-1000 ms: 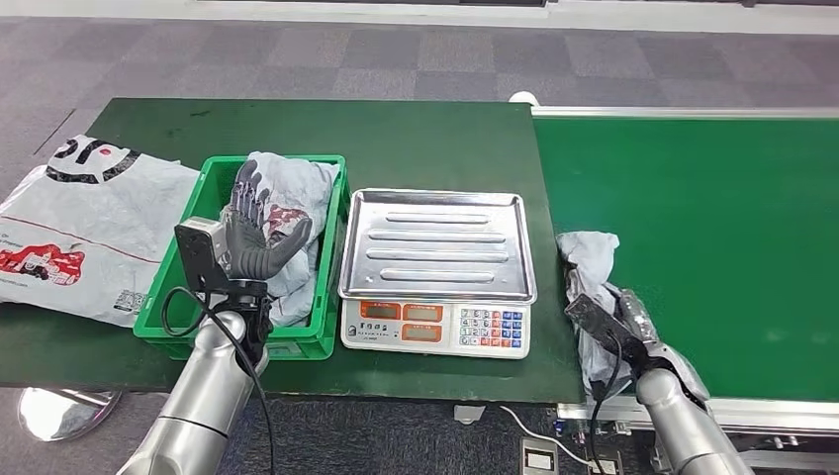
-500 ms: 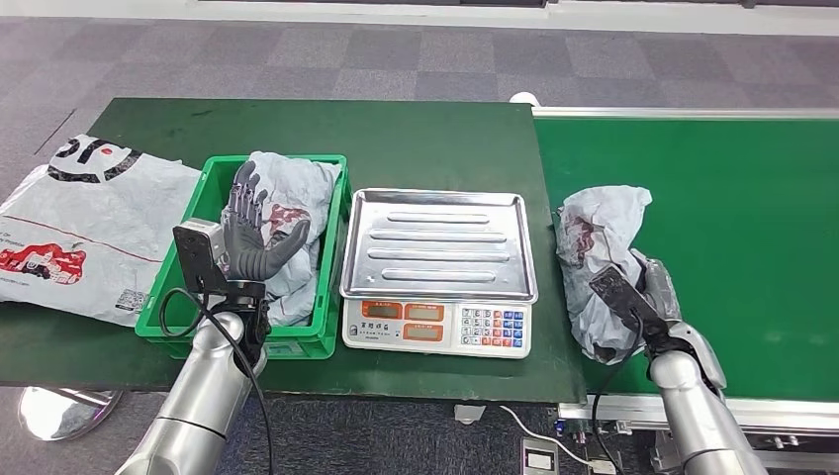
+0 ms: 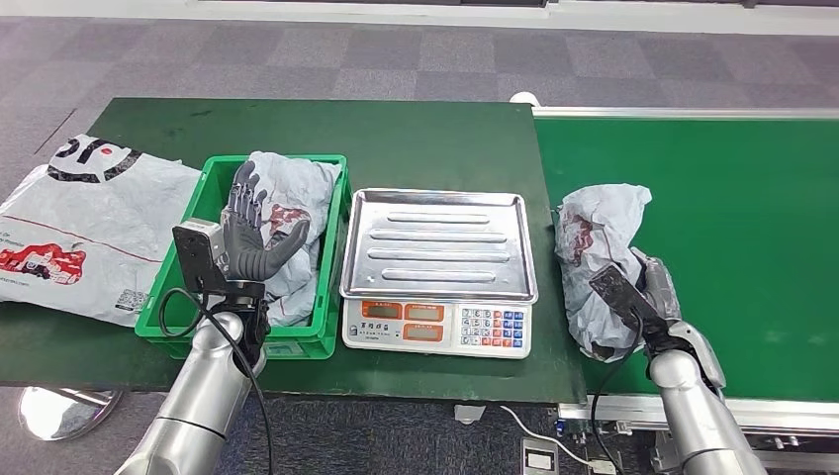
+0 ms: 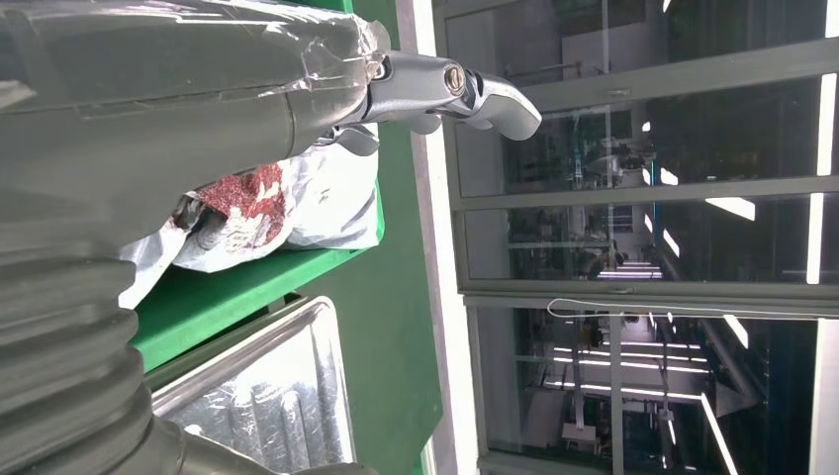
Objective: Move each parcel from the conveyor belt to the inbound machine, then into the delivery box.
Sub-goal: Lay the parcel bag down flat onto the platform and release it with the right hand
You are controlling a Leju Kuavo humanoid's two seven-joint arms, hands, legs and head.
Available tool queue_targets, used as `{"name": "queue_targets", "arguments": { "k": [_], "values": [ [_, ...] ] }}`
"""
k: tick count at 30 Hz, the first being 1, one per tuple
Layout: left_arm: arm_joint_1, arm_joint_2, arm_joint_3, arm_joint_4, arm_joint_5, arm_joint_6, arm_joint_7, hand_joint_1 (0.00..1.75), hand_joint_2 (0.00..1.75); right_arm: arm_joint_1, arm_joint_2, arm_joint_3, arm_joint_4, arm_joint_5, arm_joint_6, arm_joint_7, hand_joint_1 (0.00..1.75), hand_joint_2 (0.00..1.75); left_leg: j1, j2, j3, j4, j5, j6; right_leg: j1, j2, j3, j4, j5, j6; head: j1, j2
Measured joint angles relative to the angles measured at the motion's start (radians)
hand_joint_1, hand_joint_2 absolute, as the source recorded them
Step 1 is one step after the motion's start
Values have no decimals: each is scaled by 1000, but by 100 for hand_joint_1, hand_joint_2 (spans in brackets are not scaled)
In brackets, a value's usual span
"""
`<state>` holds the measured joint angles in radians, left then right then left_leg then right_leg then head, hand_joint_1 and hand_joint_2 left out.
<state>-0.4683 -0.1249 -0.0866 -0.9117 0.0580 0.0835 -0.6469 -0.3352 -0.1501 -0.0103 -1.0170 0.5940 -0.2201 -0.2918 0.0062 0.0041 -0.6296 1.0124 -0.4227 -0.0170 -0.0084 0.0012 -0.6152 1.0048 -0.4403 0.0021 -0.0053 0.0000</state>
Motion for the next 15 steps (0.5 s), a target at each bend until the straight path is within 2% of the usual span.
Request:
{"name": "queue_targets", "arguments": {
  "k": [11, 13, 15],
  "values": [
    [0, 1, 0, 0, 0, 0, -1, 0, 175, 0, 0, 0, 0, -4, -4, -4, 175, 175, 0, 0, 0, 0, 0, 0, 0, 0, 0, 0, 0, 0, 0, 0],
    [0, 0, 0, 0, 0, 0, -7, 0, 175, 7, 5, 4, -45, -34, -66, -64, 175, 175, -1, -1, -2, 0, 1, 0, -1, -1, -1, 1, 1, 0, 0, 0],
    [0, -1, 0, 0, 0, 2, -14, 0, 175, 0, 22, 22, -173, -48, -235, -203, 175, 175, -3, 0, -4, 0, 2, 0, -4, 0, -5, 4, 1, 1, 0, 0]
  ]
}}
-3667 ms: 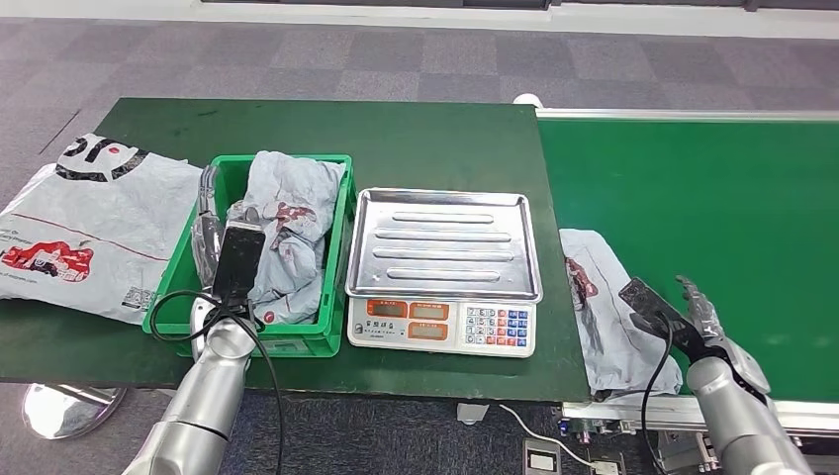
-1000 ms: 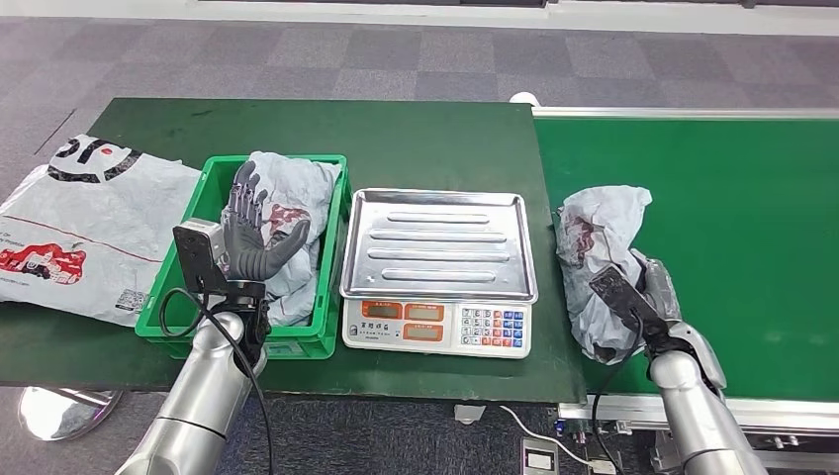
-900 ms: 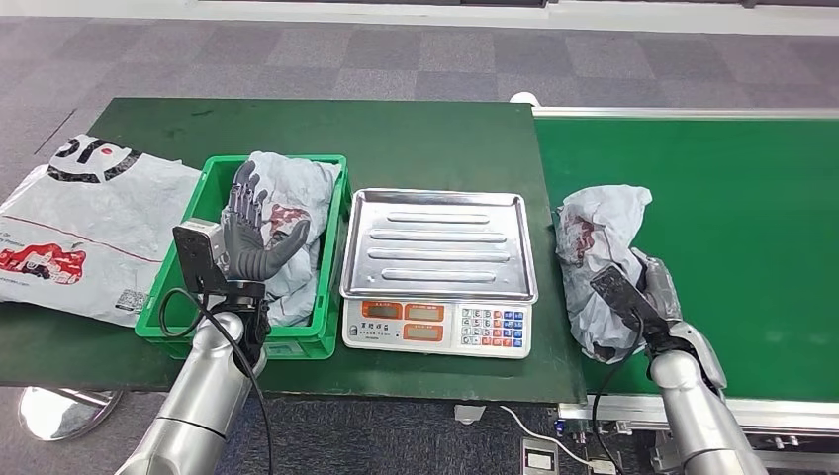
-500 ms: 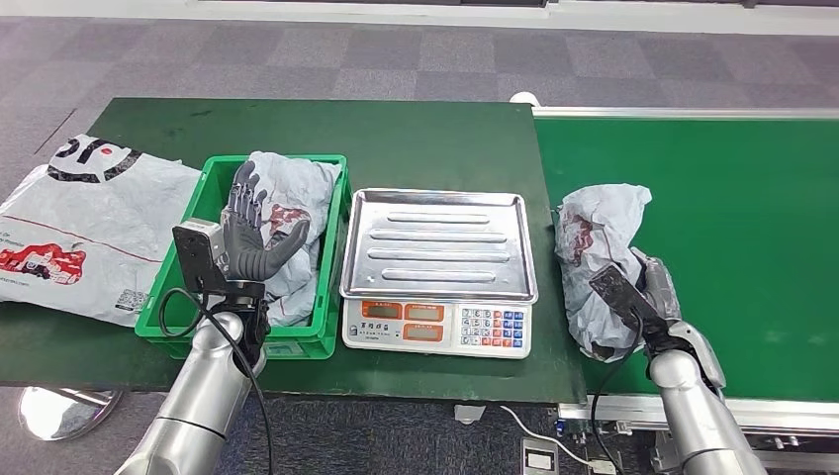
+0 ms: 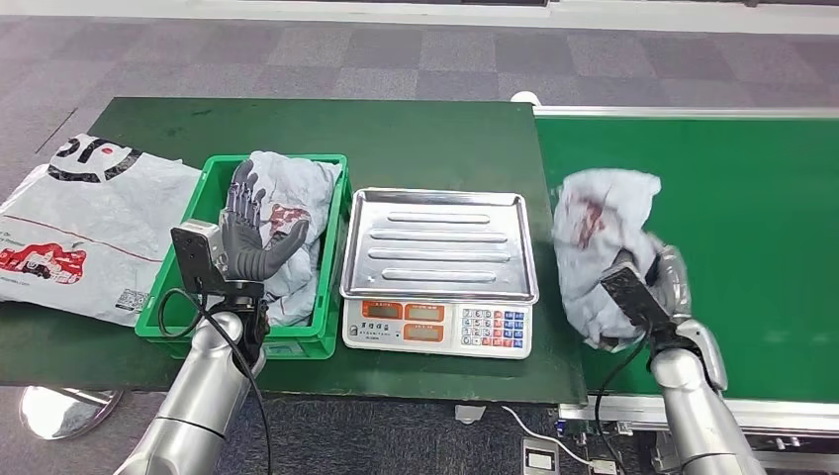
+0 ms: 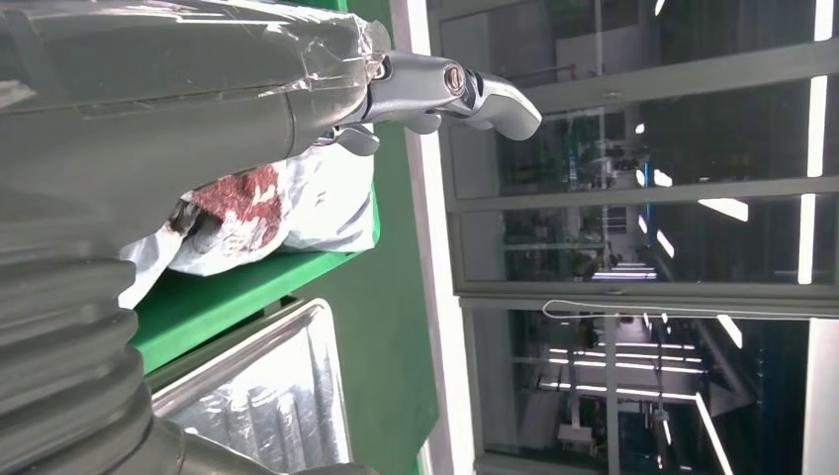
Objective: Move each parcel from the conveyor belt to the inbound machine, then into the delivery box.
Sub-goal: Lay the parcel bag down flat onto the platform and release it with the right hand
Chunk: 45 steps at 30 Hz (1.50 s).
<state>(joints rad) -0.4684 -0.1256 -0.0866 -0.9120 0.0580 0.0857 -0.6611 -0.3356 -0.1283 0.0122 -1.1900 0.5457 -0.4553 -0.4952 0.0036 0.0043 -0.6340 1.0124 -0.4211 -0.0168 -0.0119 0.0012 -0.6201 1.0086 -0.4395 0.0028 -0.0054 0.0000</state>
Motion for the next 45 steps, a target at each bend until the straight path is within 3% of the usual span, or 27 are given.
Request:
{"name": "queue_targets", "arguments": {
  "k": [2, 4, 6, 14, 24, 26, 27, 30, 31, 33, 35, 39, 45],
  "values": [
    [-1, -2, 0, 0, 0, 4, -1, 0, 175, -45, 22, 36, -139, 37, -179, -99, 175, 175, -1, 4, 1, 0, 0, -1, -1, 3, -2, 1, 0, 0, -1, 0],
    [-1, -6, 0, 0, 1, 6, 1, 0, 175, -87, 35, 67, -234, 57, -245, -84, 175, 175, -1, 3, 4, 0, 0, -1, 1, 2, 1, 1, -2, -1, -1, 0],
    [-1, -7, 0, 0, 5, 7, 2, 0, 175, -100, 39, 78, -293, 31, -245, -63, 175, 175, 0, -2, 5, 0, 0, -1, 2, -4, 4, 1, -4, -1, 0, 0],
    [14, 1, 0, -1, 16, 11, 0, 0, 175, -77, 44, 33, -394, -103, -244, -151, 175, 175, 0, -5, 5, 0, 0, -1, 0, -7, 5, 1, -4, -1, 0, 0],
    [32, 7, 0, -22, 21, 14, 0, 0, 175, -38, 44, -40, -453, -168, -226, -147, 175, 175, -1, -5, 5, 0, -1, -1, 0, -6, 4, 1, -4, -1, 0, 0],
    [35, 8, 0, -27, 21, 17, 0, 0, 175, -38, 44, -39, -450, -138, -182, -94, 175, 175, -1, -5, 3, 0, -1, -1, 0, -6, 5, 1, -4, -1, 0, 0],
    [38, 8, 1, -31, 19, 19, 1, 0, 175, -49, 43, -33, -433, -99, -117, -20, 175, 175, -1, -5, 1, 0, -1, -1, 1, -6, 5, 1, -4, -1, 0, 0],
    [44, 10, 1, -38, 8, 16, 4, 0, 175, -156, 41, 42, -236, 72, 265, 307, 175, 175, 0, 3, 3, -1, -3, -3, 2, 1, 6, 1, -3, -2, 0, 0],
    [43, 9, 1, -38, 3, 12, 5, 0, 175, -200, 43, 82, -133, 120, 405, 376, 175, 175, 0, 6, 6, -1, -2, -2, 2, 4, 6, 1, -2, -2, 0, 0],
    [39, 5, 1, -38, -3, 5, 6, 0, 175, -254, 53, 154, 50, 176, 594, 392, 175, 175, 0, 3, 8, 0, 2, -1, 2, 1, 6, 1, 0, -1, 0, 0],
    [39, 4, 1, -37, -6, 4, 6, 0, 175, -279, 66, 199, 167, 190, 613, 334, 175, 175, 0, -7, 4, 0, 6, -1, 1, -7, 4, 1, 1, -1, 0, 0],
    [39, 6, 1, -34, -7, 8, 11, 0, 175, -351, 82, 270, 332, 200, 476, 295, 175, 175, 0, -12, 1, -1, 8, -2, 3, -14, 3, 1, 0, -2, 0, 0],
    [43, 4, 1, -39, -16, 16, 22, 0, 175, -395, 108, 365, 446, 198, 477, 277, 175, 175, 0, -11, 1, -1, 6, -3, 2, -11, 1, 1, 0, -2, 0, 0]
  ]
}}
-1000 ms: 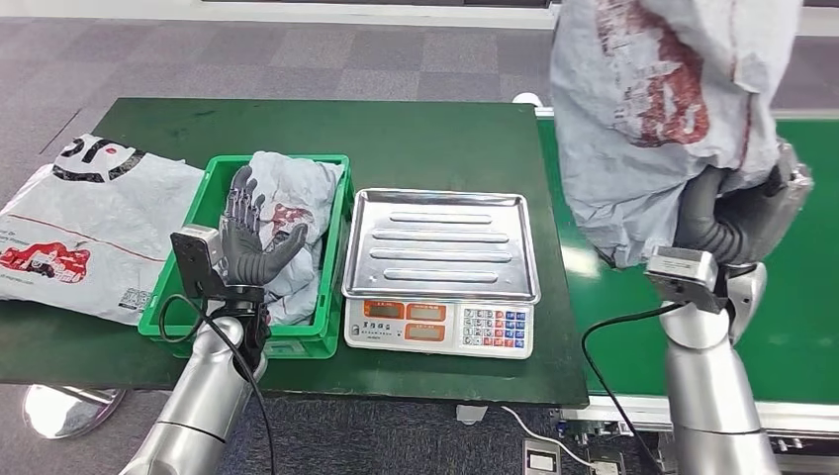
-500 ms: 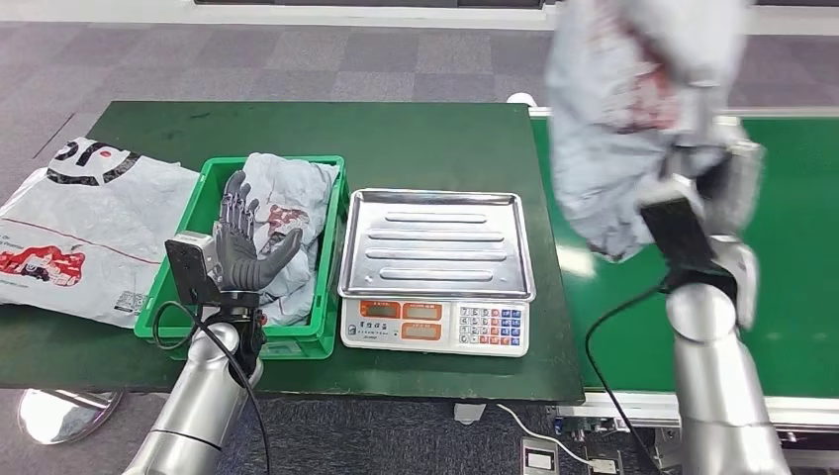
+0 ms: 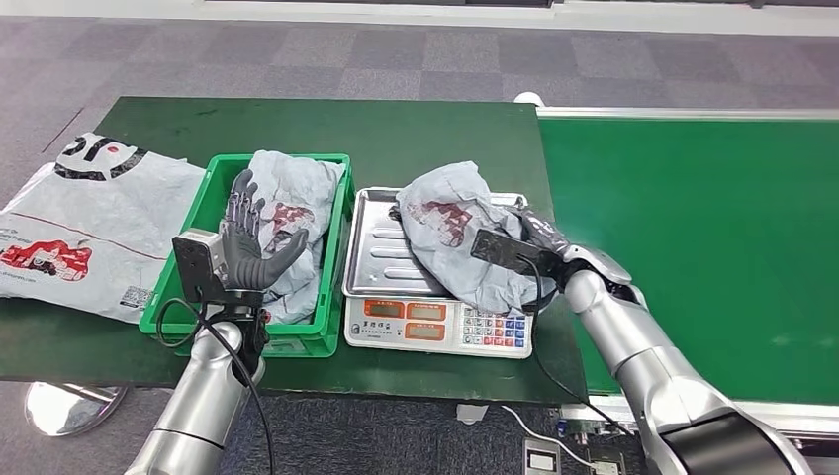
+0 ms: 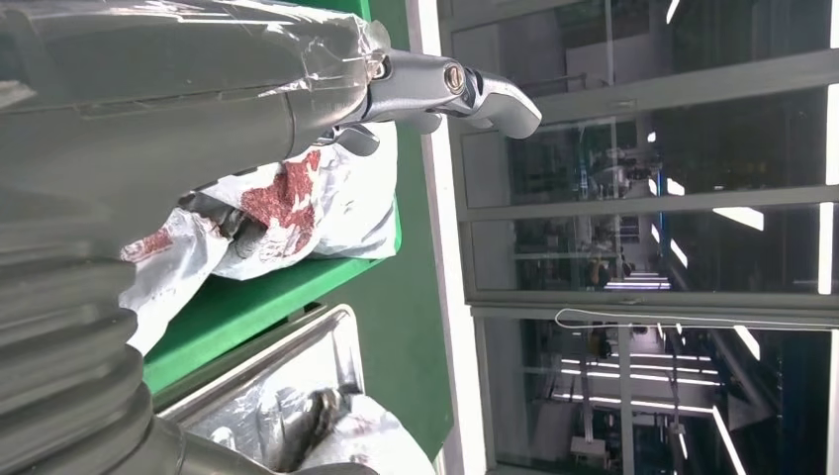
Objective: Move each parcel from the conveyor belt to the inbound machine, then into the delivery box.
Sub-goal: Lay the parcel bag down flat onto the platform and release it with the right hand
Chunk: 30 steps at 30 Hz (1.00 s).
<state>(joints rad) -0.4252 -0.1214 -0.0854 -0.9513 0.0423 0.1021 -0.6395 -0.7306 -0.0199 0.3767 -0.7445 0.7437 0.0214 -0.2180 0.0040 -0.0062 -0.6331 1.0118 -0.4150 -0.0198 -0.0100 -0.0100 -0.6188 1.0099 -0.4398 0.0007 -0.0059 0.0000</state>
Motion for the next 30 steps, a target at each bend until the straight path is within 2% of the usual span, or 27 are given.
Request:
{"name": "queue_targets", "arguments": {
  "k": [12, 18, 23, 25, 30],
  "values": [
    [2, 0, 0, -4, -3, 3, 2, 0, 175, -27, 9, 30, 57, -6, 0, -5, 175, 175, 0, 0, 0, 0, 0, 0, 0, 0, 0, 0, 0, 0, 0, 0],
    [-5, -6, 0, 5, -6, 2, 5, 0, 175, -30, 4, 51, 65, -55, 5, -57, 175, 175, 0, 0, 0, 0, 0, 0, 0, 1, 0, 0, 0, 0, 0, 0],
    [-26, -22, -1, 28, -3, -10, 2, 0, 175, -63, 5, 72, 92, -108, -99, -135, 175, 175, 0, 0, 0, 0, 0, 0, -1, 1, 0, 0, 0, 0, 0, 0],
    [-40, -33, -2, 47, -3, -16, -2, 0, 175, -101, 18, 89, 120, -104, -112, -115, 175, 175, 0, 1, 0, 0, 0, 0, -1, 1, 0, 0, 1, 0, 0, 0],
    [-78, -59, -17, 101, -3, -31, -14, 0, 175, -211, 85, 159, 226, -53, -49, -18, 175, 175, 0, 3, 1, 0, 1, 0, 0, 4, -1, 0, 1, 0, 0, 0]
  ]
}}
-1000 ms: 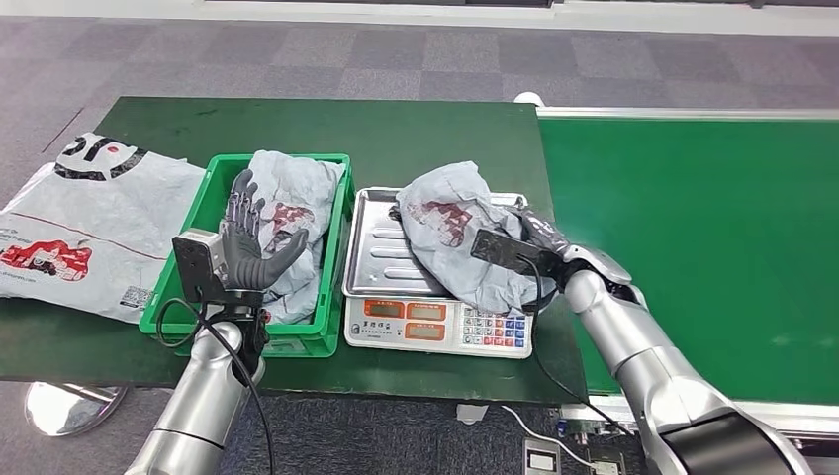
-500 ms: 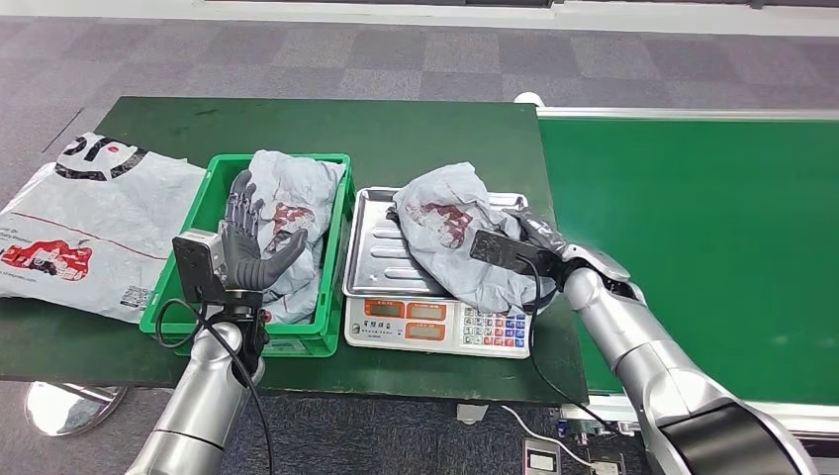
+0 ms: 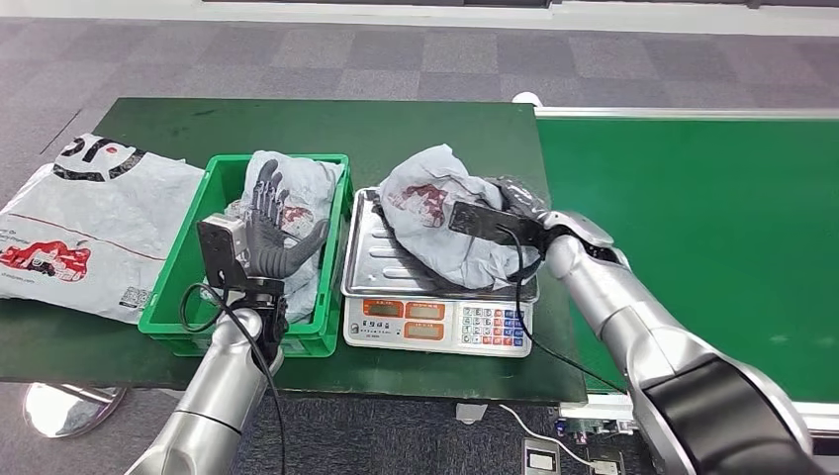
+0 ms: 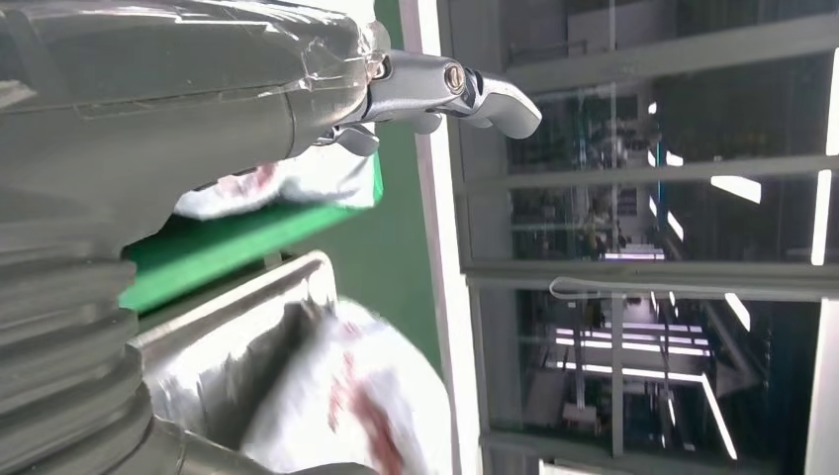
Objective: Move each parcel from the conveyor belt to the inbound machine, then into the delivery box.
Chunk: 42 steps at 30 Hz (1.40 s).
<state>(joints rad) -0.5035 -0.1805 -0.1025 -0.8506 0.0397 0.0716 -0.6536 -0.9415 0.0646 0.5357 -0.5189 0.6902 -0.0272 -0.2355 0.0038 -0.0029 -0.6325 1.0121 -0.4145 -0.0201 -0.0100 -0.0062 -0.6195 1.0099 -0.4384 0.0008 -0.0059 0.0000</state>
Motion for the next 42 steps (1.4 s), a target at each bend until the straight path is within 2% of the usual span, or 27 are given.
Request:
{"name": "queue_targets", "arguments": {
  "k": [7, 8, 11, 12, 18, 31, 34, 36, 37, 39, 42],
  "values": [
    [-29, -14, -10, 43, 0, -7, -5, 0, 175, -58, 66, 79, 88, 31, 16, 37, 175, 175, 0, 0, 0, 0, 0, 0, 0, 0, 0, 0, 0, 0, 0, 0],
    [-31, -14, -11, 47, 0, -7, -5, 0, 175, -60, 70, 86, 95, 34, 15, 37, 164, 175, 0, 0, 0, 0, 0, 0, 0, 0, 0, 0, 0, 0, 0, 0],
    [-36, -15, -12, 58, 0, -11, -5, 0, 175, -64, 85, 104, 108, 51, 2, 36, 34, 175, 0, 0, 0, 0, 0, 0, 0, 1, 0, 0, 0, 0, 0, 0],
    [-38, -16, -12, 61, 0, -12, -6, 0, 175, -66, 90, 111, 112, 60, -5, 38, 0, 175, 0, 0, 0, 0, 0, 0, 0, 1, 0, 0, 0, 0, 0, 0],
    [-40, -16, -12, 72, 0, -16, -6, 0, 175, -70, 110, 136, 130, 72, -6, 54, 0, 175, 0, 0, 0, 0, 0, 0, 0, 1, 0, 0, 0, 0, 0, 0],
    [-41, -16, -12, 80, 0, -17, -7, 0, 175, -71, 114, 145, 147, 72, -6, 55, 0, 175, 0, 0, 0, 0, 0, 0, 0, 1, 0, 0, 0, 0, 0, 0],
    [-41, -15, -11, 80, 1, -3, -10, 0, 175, -63, 109, 135, 133, 3, -66, -9, 0, 175, 0, 0, 0, 0, 0, 0, 0, 1, -1, 0, 0, 0, 0, 0],
    [-41, -8, -11, 80, 4, 11, -12, 0, 175, -37, 84, 99, 57, -104, -148, -84, 0, 175, 0, 0, 0, 0, 0, 0, 0, 1, -1, 0, 0, 0, 0, 0],
    [-40, -3, -11, 79, 6, 14, -12, 0, 175, -23, 64, 76, -5, -142, -164, -93, 0, 175, 0, 0, 0, 0, 0, 0, 0, 0, -1, 0, 0, 0, 0, 0],
    [-39, 7, -11, 78, 9, 13, -12, 0, 175, -1, 24, 37, -125, -167, -148, -65, 0, 175, 0, -2, 0, 0, 0, 0, 0, -1, 0, 0, 0, 0, 0, 0],
    [-39, 17, -10, 76, 10, 11, -11, 0, 175, 23, -10, 6, -225, -163, -133, -48, 0, 175, 0, -1, 0, 0, -1, 0, -1, -1, 0, 0, 0, 0, 0, 0]
  ]
}}
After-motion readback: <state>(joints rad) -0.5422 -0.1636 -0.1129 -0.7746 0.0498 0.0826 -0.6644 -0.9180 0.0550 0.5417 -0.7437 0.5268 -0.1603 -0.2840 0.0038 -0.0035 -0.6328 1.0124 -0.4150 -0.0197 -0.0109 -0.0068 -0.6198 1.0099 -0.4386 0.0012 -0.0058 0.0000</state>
